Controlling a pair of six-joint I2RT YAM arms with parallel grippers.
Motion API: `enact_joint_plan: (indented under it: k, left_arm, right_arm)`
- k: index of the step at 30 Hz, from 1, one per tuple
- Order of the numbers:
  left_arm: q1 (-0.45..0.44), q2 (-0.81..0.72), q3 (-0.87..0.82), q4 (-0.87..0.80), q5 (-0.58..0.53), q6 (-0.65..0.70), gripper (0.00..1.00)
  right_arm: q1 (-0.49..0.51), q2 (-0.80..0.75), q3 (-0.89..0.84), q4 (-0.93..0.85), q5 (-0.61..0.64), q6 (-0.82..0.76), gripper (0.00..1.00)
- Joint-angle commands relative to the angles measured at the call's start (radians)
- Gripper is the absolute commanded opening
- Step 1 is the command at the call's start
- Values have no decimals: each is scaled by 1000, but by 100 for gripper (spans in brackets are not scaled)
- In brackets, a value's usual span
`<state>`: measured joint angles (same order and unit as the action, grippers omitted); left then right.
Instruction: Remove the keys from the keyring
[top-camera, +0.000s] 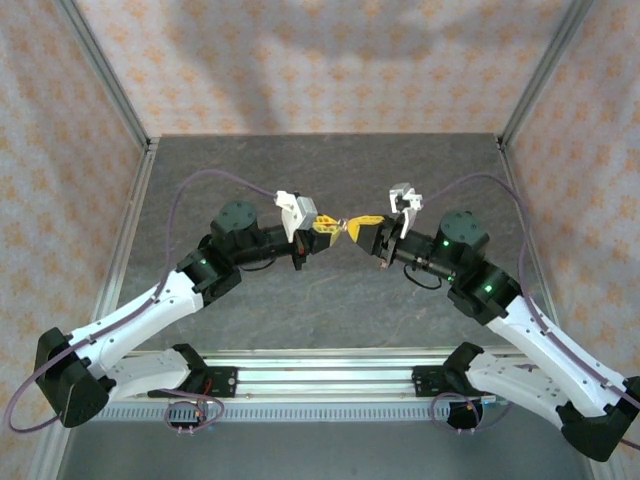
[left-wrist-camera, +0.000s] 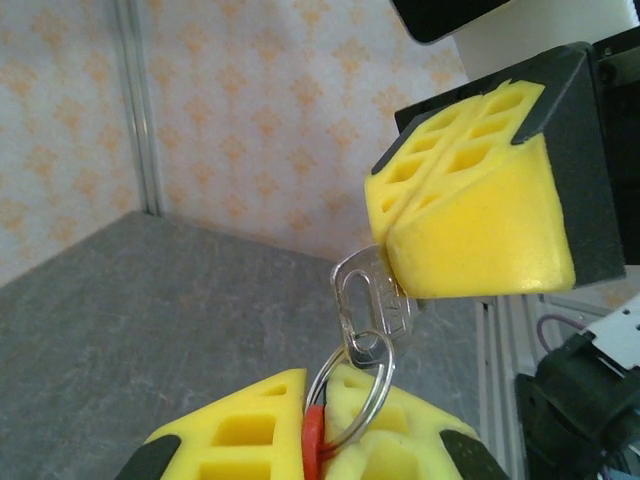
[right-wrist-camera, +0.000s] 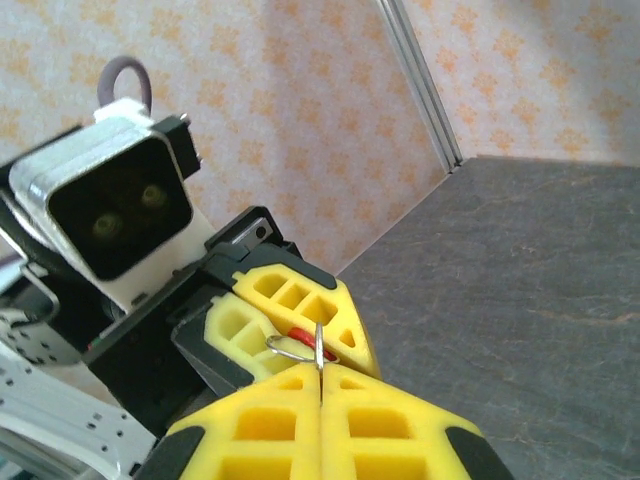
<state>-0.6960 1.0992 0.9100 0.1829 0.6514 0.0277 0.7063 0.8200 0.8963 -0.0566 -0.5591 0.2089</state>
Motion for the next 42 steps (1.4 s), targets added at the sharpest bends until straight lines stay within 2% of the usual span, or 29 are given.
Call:
enact_joint_plan:
  k: [1, 6, 10, 16, 25, 34, 37, 42]
  left_arm:
    - [29, -6, 69, -96, -21, -6, 0]
    - [41, 4, 114, -164, -1, 0, 0]
    - [43, 14, 136, -191, 11, 8, 0]
    - [44, 21, 145, -200, 4, 9, 0]
    - [44, 27, 158, -227, 5, 24, 0]
    - [44, 27, 155, -224, 25, 31, 0]
    - [44, 26, 151, -218, 23, 28, 0]
    - [44, -11, 90, -159, -16, 19, 0]
  right_arm:
    - [-5, -79, -30, 42, -8, -148, 0]
    - [7, -151, -66, 22, -59, -333, 0]
    - [39, -163, -36, -68, -64, -447, 0]
    - [112, -142, 25, -190, -16, -573, 0]
    - [161, -120, 71, -269, 4, -652, 0]
    - [272, -48, 128, -326, 70, -715, 0]
    - [279, -39, 124, -318, 94, -710, 0]
    - [278, -55, 128, -237, 187, -566, 0]
